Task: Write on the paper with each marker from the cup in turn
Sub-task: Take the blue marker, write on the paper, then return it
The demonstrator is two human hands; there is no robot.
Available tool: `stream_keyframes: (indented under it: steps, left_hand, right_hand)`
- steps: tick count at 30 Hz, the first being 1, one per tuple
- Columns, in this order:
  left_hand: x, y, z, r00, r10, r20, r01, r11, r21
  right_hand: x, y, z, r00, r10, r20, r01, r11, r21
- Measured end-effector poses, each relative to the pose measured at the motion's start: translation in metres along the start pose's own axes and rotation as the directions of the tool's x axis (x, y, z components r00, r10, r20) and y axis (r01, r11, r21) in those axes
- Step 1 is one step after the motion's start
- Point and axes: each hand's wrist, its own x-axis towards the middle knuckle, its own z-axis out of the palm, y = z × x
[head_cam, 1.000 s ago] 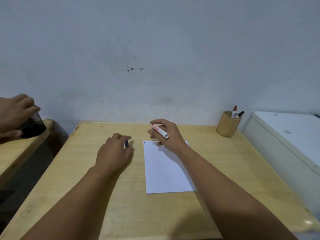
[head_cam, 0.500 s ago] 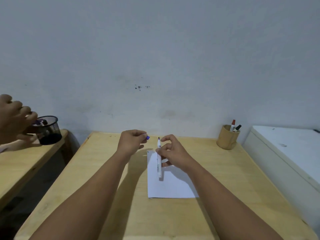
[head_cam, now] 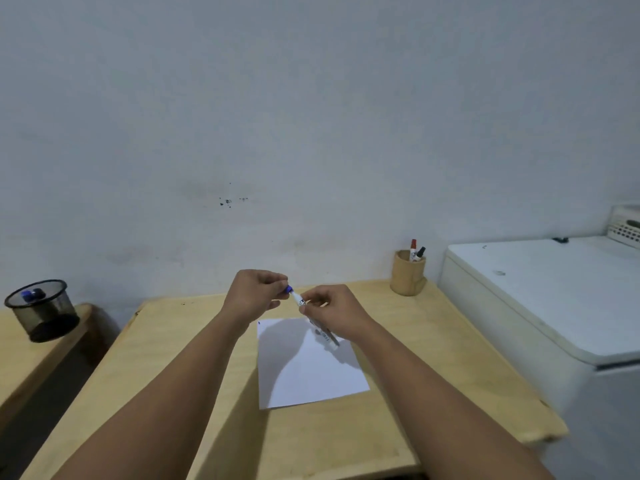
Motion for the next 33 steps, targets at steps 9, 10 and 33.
stream_keyframes:
  steps: [9, 10, 33]
  left_hand:
    - [0.010, 0.028, 0.079, 0.995, 0.026, 0.101, -0.036, 0.994, 0.099]
    - [0.013, 0.030, 0.093, 0.993, 0.026, 0.117, -0.036, 0.996, 0.080]
    - [0.146, -0.013, 0.312, 0.980, 0.141, 0.142, -0.170, 0.961, 0.218]
  right_hand:
    - [-0.008, 0.020, -0.068, 0.995, -0.020, -0.094, 0.023, 0.999, 0.022]
    - [-0.008, 0.025, -0.081, 0.994, -0.016, -0.108, 0.016, 1.000, 0.000]
    - [0.132, 0.086, -0.246, 0.838, 0.061, -0.542, -0.109, 0.992, -0.056]
